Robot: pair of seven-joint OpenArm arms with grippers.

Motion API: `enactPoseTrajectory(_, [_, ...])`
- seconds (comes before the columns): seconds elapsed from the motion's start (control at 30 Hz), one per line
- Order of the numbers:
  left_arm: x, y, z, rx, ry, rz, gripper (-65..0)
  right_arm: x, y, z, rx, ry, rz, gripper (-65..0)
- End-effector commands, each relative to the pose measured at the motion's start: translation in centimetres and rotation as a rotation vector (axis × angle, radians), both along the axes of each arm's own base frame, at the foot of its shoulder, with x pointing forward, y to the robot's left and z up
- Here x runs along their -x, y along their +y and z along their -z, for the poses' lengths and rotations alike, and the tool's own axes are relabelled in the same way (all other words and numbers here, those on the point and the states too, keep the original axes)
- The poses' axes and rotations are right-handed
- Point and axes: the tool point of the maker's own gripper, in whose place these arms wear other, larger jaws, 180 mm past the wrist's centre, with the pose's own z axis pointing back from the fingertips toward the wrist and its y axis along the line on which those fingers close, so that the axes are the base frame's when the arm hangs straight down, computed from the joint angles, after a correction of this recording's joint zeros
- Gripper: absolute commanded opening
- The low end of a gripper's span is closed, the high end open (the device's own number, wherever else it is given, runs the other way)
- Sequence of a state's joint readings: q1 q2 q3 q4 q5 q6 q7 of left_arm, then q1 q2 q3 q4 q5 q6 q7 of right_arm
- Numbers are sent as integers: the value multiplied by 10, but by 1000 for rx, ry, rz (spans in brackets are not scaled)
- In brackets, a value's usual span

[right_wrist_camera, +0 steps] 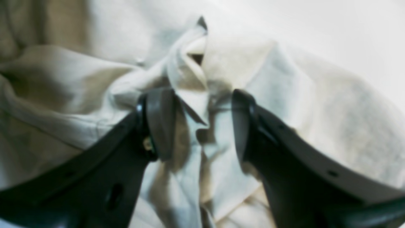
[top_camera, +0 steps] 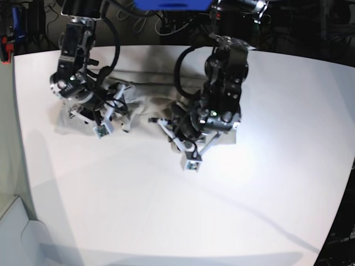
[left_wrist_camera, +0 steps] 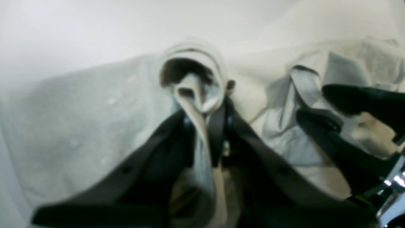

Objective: Layout the t-shirt on the table in an organized manner, then fold the t-shirt properly
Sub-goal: 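Fold the left-held end over toward the right gripper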

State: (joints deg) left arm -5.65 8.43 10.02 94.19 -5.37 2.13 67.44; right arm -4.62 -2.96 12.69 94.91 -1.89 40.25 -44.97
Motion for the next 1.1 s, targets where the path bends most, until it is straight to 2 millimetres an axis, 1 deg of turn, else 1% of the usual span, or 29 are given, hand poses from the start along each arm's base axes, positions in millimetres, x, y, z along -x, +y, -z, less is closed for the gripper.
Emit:
enactPoseTrajectory(0.0, [-10,-7,-14,26,-42,-4,-649,-10,1,-12,-16,-49,3,-356])
enactPoseTrajectory(0.2, [-3,-25,-15,17,-52,60,-647,-10,1,-12,-16,-49,3,-356])
enactPoseTrajectory(0.6, [3,-25,-11,4,-10,77,-640,-10,1,-12,-16,-50,3,-356])
enactPoseTrajectory(0.67, [4,-23,-11,0,2,76,-593,-11,1,-13,-15,-53,3,-356])
enactPoseTrajectory(0.73, [7,-22,-9,-4,20,77,-512,-11,1,-13,-15,-53,3,-356])
enactPoseTrajectory(0.83, [9,-22,-10,-4,24,79,-366,-11,1,-13,-15,-53,3,-356])
enactPoseTrajectory(0.87, [8,-22,-10,-4,23,78,-325,-11,1,-13,-15,-53,3,-356])
enactPoseTrajectory(0.93, [7,-22,-12,-1,14,76,-262,-11,1,-13,-15,-53,3,-356])
enactPoseTrajectory(1.0, [3,-21,-26,14,-32,68,-223,-11,1,-14,-14,-55,3,-356])
enactPoseTrajectory(1.07, [-3,-17,-49,36,-101,49,-217,-11,-1,-14,-14,-55,9,-355])
